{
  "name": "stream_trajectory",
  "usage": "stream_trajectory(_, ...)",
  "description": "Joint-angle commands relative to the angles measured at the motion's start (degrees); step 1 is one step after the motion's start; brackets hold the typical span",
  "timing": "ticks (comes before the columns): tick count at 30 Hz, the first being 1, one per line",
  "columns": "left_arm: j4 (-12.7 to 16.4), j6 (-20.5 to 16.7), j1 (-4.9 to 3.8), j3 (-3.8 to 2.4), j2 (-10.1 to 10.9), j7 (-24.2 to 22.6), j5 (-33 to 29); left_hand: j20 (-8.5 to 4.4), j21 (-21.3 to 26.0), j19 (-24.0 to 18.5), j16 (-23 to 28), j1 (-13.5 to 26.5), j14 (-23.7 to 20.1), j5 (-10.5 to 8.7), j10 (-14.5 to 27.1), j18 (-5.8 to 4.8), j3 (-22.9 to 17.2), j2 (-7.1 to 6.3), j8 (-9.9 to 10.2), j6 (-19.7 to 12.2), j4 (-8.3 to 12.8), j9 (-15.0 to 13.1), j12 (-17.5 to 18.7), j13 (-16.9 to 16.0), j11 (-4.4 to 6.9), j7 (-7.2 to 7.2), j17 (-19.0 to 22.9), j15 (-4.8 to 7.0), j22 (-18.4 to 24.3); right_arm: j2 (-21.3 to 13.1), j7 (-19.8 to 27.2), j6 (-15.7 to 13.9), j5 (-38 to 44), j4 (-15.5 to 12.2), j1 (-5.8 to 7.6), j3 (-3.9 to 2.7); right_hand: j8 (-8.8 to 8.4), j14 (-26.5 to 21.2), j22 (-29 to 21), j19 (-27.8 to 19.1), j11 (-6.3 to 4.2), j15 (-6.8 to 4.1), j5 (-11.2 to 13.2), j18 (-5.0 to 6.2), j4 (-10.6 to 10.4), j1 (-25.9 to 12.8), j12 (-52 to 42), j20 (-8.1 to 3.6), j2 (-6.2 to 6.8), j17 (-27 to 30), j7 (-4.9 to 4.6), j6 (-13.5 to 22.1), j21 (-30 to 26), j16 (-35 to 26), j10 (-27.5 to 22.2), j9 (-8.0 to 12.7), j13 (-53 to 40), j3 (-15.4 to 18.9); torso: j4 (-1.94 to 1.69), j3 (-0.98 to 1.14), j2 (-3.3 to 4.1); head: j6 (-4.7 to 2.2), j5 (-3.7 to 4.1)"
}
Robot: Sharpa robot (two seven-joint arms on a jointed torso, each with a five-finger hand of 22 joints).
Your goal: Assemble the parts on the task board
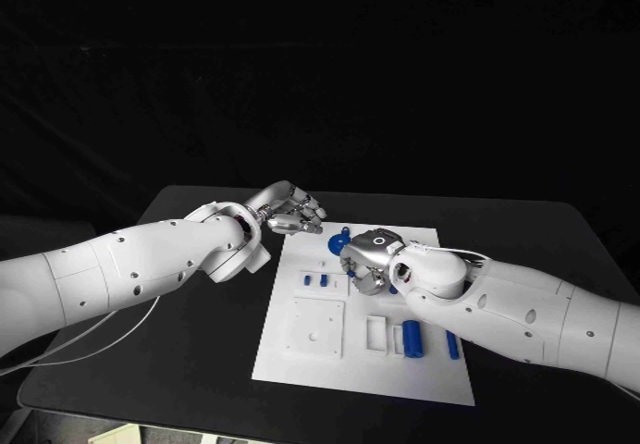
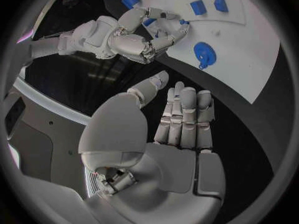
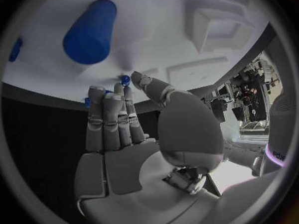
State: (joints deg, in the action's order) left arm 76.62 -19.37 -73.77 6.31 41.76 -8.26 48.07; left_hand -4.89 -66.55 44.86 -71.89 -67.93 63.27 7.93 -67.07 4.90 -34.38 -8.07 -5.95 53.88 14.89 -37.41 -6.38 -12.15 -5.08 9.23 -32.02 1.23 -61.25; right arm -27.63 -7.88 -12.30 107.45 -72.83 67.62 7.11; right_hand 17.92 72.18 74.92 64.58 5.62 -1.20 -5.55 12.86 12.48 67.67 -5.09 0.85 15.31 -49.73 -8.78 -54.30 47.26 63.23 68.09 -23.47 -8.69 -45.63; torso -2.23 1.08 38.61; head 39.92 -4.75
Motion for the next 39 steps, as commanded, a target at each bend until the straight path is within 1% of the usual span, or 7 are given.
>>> stream_trajectory(1, 0.1, 0.0, -0.13, -0.05, -0.1, -0.1, -0.4, -1.87, -0.2, 0.5, -0.3, -0.3, 0.4, 0.13, 0.0, 1.75, -0.2, 0.23, -0.1, -0.5, -0.2, 0.1, 0.3, 0.1, -0.27, 0.15, 0.0, -0.1, 0.0, 0.1, 0.0, 1.3, 0.2, 0.2, -0.06, 0.04, 0.15, -0.1, 1.1, -0.1, -0.06, 0.29, 0.3, 2.14, -0.2, 0.3, 0.2, -0.54, -0.55, 0.1, 0.2, -0.2, 0.3, 0.3, 0.4, 0.0, -0.1, -0.2, 0.0, 0.01, -0.04, 0.08, -0.04)
stream_trajectory(13, 0.1, -0.2, -0.19, -0.05, -0.1, -0.1, -0.4, -1.85, -0.2, 0.5, -0.3, -0.4, 0.5, 0.14, 0.1, 1.77, -0.3, 0.24, -0.1, -0.6, -0.2, 0.2, 0.4, 0.1, -0.3, 0.21, 0.0, -0.13, 0.0, 0.2, 0.0, 1.1, 0.2, 0.2, -0.07, 0.05, 0.22, -0.1, 1.1, -0.1, -0.08, 0.28, 0.2, 2.14, 0.0, 0.6, 0.2, -0.56, -0.81, 0.1, 0.24, -0.3, 0.3, 0.3, 0.5, 0.0, -0.1, -0.4, 0.03, 0.02, -0.05, 0.12, -0.08)
stream_trajectory(22, 0.1, -0.3, -0.29, -0.05, -0.1, 0.0, -0.4, -1.84, -0.2, 0.5, -0.3, -0.5, 0.5, 0.14, 0.1, 1.78, -0.3, 0.23, -0.1, -0.7, -0.2, 0.2, 0.4, 0.1, -0.31, 0.24, 0.0, -0.14, 0.0, 0.4, 0.0, 1.9, 0.3, 0.4, -0.07, 0.05, 0.44, -0.1, 1.2, -0.1, -0.18, 0.18, 0.0, 2.14, 0.2, 0.9, 0.1, -0.57, -1.09, 0.2, 0.37, -0.6, 0.4, 0.5, 0.8, -0.1, -0.2, -0.7, -0.03, -0.02, -0.04, 0.2, 0.0)
stream_trajectory(25, 0.1, -0.3, -0.34, -0.04, -0.1, 0.0, -0.4, -1.83, -0.2, 0.5, -0.3, -0.5, 0.5, 0.14, 0.1, 1.79, -0.3, 0.23, -0.1, -0.8, -0.1, 0.2, 0.5, 0.1, -0.32, 0.26, 0.0, -0.14, 0.0, 0.6, 0.0, 1.9, 0.3, 0.7, -0.07, 0.07, 0.53, -0.1, 1.2, -0.1, -0.21, 0.15, 0.0, 2.14, 0.2, 0.8, 0.1, -0.57, -1.16, 0.2, 0.42, -0.7, 0.5, 0.5, 0.9, -0.1, -0.2, -0.6, 0.0, -0.02, -0.05, 0.31, -0.04)
stream_trajectory(32, 0.2, -0.3, -0.4, -0.04, -0.1, 0.0, -0.4, -1.82, -0.2, 0.5, -0.3, -0.5, 0.5, 0.13, 0.1, 1.8, -0.3, 0.22, -0.1, -0.8, -0.1, 0.2, 0.5, 0.1, -0.33, 0.29, 0.0, -0.15, 0.0, 1.2, 0.2, 2.0, 0.3, 1.4, -0.1, 0.18, 0.6, -0.1, 1.2, -0.1, -0.24, 0.12, 0.0, 2.14, 0.2, 0.7, 0.0, -0.56, -1.17, 0.2, 0.46, -0.8, 0.6, 0.6, 1.0, -0.1, -0.2, -0.5, 0.0, -0.01, -0.04, 0.33, -0.06)
stream_trajectory(36, 0.2, -0.3, -0.42, -0.04, -0.1, 0.0, -0.4, -1.82, -0.2, 0.5, -0.3, -0.6, 0.5, 0.13, 0.1, 1.8, -0.3, 0.22, -0.1, -0.8, -0.1, 0.3, 0.5, 0.1, -0.33, 0.29, 0.0, -0.15, 0.0, 1.2, 0.1, 1.9, 0.3, 1.4, -0.1, 0.2, 0.62, -0.1, 1.2, -0.1, -0.25, 0.11, 0.0, 2.14, 0.2, 0.6, 0.0, -0.56, -1.23, 0.2, 0.48, -0.9, 0.6, 0.6, 1.1, -0.1, -0.2, -0.5, -0.03, -0.02, -0.04, 0.34, -0.08)
stream_trajectory(39, 0.2, -0.3, -0.44, -0.04, -0.1, 0.0, -0.4, -1.81, -0.2, 0.5, -0.3, -0.6, 0.5, 0.13, 0.1, 1.8, -0.3, 0.23, -0.1, -0.9, -0.1, 0.3, 0.5, 0.1, -0.33, 0.3, 0.0, -0.16, 0.0, 1.4, 0.0, 1.5, 0.4, 1.5, -0.11, 0.2, 0.74, 0.0, 1.2, -0.1, -0.33, 0.03, 0.1, 2.14, 0.3, 0.7, 0.0, -0.59, -1.5, 0.3, 0.56, -1.0, 0.7, 0.7, 1.3, -0.1, -0.3, -0.5, 0.0, 0.01, -0.04, 0.35, -0.1)
